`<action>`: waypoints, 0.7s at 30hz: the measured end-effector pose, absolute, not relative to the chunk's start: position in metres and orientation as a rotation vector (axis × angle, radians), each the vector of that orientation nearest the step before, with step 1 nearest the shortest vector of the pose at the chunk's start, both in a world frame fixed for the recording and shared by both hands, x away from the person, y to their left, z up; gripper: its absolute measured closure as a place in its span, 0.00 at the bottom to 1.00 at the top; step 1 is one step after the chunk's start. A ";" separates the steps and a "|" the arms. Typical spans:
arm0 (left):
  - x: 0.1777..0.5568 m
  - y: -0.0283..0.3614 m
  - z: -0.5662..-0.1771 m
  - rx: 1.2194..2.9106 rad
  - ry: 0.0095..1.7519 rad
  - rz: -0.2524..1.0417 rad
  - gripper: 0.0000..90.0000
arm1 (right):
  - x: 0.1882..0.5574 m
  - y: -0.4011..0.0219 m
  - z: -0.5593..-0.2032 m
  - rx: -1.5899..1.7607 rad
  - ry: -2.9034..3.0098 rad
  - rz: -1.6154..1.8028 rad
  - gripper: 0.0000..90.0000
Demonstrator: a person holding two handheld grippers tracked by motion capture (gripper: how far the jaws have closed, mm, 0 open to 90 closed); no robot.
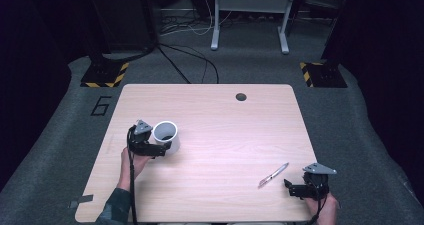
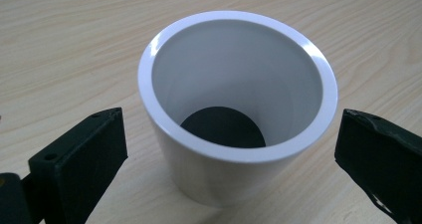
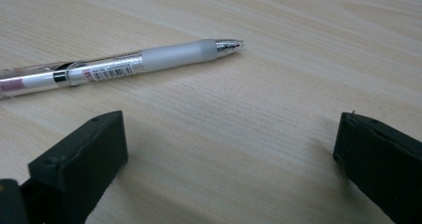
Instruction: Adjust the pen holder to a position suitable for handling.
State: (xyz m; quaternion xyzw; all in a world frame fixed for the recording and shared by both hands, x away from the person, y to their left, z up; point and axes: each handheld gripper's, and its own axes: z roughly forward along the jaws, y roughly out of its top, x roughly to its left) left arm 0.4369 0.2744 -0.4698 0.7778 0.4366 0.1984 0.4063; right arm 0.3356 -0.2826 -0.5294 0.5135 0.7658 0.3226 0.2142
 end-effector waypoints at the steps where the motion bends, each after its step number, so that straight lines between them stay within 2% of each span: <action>1: 0.439 0.272 -0.471 1.970 1.096 0.511 0.00 | 0.336 -0.283 -0.529 1.424 2.125 0.895 0.00; 21: 0.456 0.259 -0.477 1.986 1.093 0.522 0.06 | 0.336 -0.283 -0.529 1.423 2.125 0.894 0.00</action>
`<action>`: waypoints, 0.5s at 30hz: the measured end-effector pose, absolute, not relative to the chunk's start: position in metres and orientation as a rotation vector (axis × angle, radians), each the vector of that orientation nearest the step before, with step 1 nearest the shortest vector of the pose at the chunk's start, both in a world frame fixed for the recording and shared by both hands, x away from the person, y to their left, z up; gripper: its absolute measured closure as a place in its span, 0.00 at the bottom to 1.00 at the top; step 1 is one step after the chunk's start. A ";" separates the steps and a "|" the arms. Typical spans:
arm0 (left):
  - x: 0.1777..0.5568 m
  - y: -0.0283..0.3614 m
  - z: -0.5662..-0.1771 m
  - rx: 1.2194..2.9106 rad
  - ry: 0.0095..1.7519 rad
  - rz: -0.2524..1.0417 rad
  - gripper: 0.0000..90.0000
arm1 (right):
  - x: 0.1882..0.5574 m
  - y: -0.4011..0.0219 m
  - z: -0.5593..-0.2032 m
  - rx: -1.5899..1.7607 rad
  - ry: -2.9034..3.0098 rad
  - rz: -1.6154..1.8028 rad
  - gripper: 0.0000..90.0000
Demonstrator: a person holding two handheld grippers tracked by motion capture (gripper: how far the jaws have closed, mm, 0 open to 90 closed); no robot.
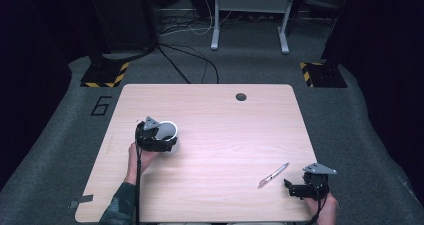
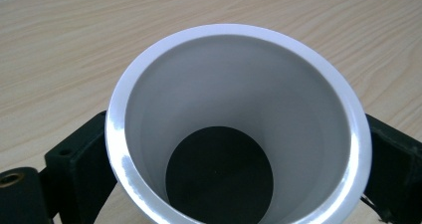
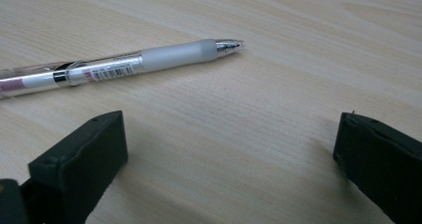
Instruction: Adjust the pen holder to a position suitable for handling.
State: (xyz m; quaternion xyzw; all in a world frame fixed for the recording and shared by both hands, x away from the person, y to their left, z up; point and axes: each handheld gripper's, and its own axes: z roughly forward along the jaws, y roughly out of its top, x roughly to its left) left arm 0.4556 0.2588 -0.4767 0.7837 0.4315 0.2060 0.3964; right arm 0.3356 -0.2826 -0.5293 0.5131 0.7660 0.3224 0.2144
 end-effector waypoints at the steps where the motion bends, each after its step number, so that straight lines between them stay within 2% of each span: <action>1: 0.456 0.259 -0.477 1.984 1.093 0.524 0.07 | 0.336 -0.283 -0.529 1.425 2.124 0.894 0.00; 15: 0.456 0.245 -0.478 1.984 1.063 0.524 0.07 | 0.336 -0.283 -0.529 1.425 2.124 0.895 0.00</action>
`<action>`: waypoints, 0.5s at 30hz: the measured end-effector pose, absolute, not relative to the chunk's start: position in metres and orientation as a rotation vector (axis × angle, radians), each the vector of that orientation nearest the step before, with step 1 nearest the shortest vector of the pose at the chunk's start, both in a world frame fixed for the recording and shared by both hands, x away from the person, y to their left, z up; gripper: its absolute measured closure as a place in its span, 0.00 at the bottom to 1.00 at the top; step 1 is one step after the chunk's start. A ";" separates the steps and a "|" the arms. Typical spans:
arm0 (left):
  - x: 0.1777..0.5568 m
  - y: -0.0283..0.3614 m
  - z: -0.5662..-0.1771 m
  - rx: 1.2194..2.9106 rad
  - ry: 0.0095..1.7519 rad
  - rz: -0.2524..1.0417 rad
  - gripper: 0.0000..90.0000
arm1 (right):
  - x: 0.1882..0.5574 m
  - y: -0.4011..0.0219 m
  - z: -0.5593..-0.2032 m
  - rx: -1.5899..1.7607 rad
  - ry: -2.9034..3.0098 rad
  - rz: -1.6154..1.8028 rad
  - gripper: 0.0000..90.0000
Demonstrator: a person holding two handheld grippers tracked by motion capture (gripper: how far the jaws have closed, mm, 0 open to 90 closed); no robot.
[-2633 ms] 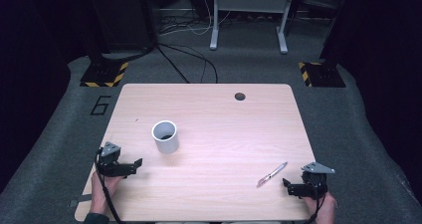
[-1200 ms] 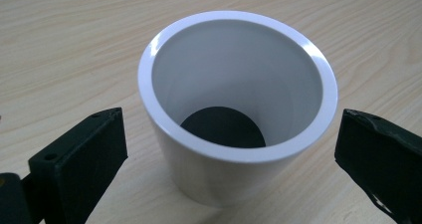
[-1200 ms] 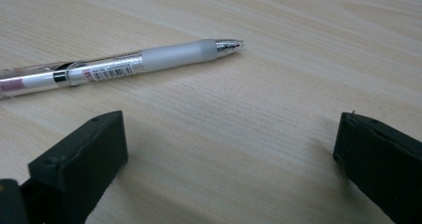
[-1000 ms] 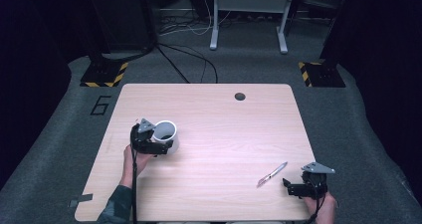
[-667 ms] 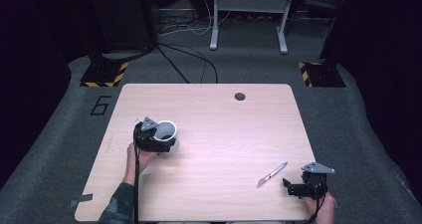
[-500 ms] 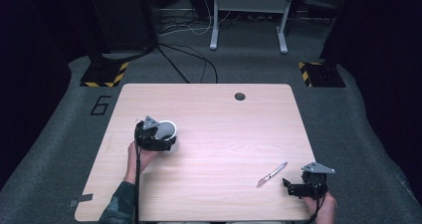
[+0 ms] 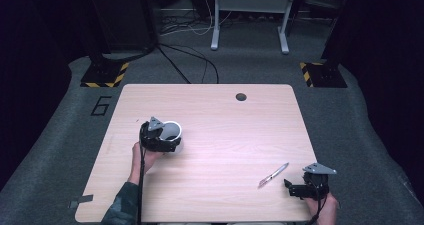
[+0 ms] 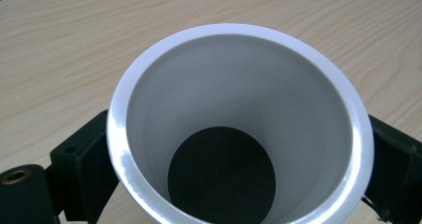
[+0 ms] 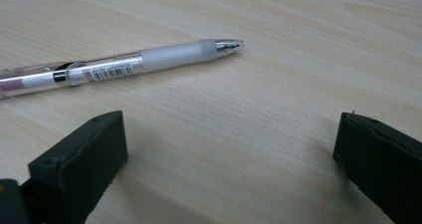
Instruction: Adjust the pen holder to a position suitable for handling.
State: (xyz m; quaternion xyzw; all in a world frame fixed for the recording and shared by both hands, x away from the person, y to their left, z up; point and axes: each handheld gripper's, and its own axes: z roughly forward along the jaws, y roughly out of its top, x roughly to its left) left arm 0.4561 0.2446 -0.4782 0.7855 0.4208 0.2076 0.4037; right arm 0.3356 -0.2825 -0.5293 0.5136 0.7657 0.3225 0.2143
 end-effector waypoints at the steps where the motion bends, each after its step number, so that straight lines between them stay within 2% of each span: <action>1: 0.456 0.244 -0.478 1.991 1.057 0.520 0.07 | 0.336 -0.283 -0.529 1.423 2.125 0.894 0.00; 15: 0.458 0.220 -0.478 2.009 1.011 0.492 0.07 | 0.336 -0.283 -0.529 1.423 2.124 0.894 0.00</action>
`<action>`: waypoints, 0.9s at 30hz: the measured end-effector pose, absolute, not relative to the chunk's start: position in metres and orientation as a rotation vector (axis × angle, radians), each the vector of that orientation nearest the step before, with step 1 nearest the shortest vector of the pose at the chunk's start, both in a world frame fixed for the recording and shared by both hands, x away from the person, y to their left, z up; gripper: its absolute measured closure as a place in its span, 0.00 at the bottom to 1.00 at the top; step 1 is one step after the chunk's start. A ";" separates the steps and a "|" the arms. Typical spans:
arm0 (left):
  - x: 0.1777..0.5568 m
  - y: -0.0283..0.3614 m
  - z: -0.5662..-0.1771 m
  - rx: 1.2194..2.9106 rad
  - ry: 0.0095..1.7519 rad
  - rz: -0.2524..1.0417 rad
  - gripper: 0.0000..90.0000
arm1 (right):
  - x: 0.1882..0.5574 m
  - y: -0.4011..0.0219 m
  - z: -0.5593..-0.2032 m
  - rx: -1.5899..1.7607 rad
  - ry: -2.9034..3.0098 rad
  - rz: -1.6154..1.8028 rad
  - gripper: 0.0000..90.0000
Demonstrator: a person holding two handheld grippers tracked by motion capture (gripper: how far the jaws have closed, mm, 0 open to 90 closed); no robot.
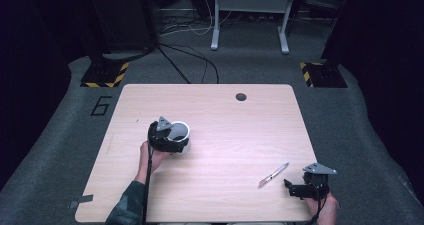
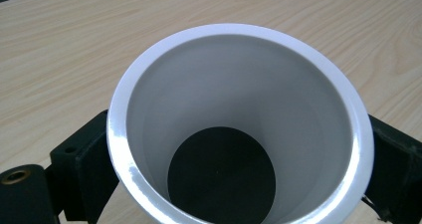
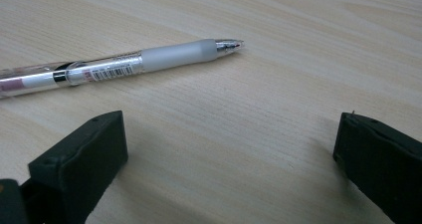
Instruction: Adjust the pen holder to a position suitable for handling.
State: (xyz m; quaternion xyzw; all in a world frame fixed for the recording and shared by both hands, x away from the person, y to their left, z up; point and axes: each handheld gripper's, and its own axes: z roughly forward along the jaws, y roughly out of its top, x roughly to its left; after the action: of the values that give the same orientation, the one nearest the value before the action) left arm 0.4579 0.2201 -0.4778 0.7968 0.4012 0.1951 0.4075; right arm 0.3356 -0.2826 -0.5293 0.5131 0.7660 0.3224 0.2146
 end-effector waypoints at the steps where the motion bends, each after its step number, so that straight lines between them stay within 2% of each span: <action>1: 0.458 0.218 -0.478 2.006 1.003 0.499 0.07 | 0.336 -0.283 -0.529 1.423 2.124 0.894 0.00; 27: 0.465 0.171 -0.479 2.031 0.925 0.471 0.07 | 0.336 -0.283 -0.529 1.425 2.124 0.896 0.00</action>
State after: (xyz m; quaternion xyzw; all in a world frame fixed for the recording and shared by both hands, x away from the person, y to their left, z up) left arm 0.4645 0.1706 -0.4791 0.8092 0.3686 0.1878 0.4172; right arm 0.3358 -0.2827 -0.5294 0.5136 0.7655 0.3229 0.2143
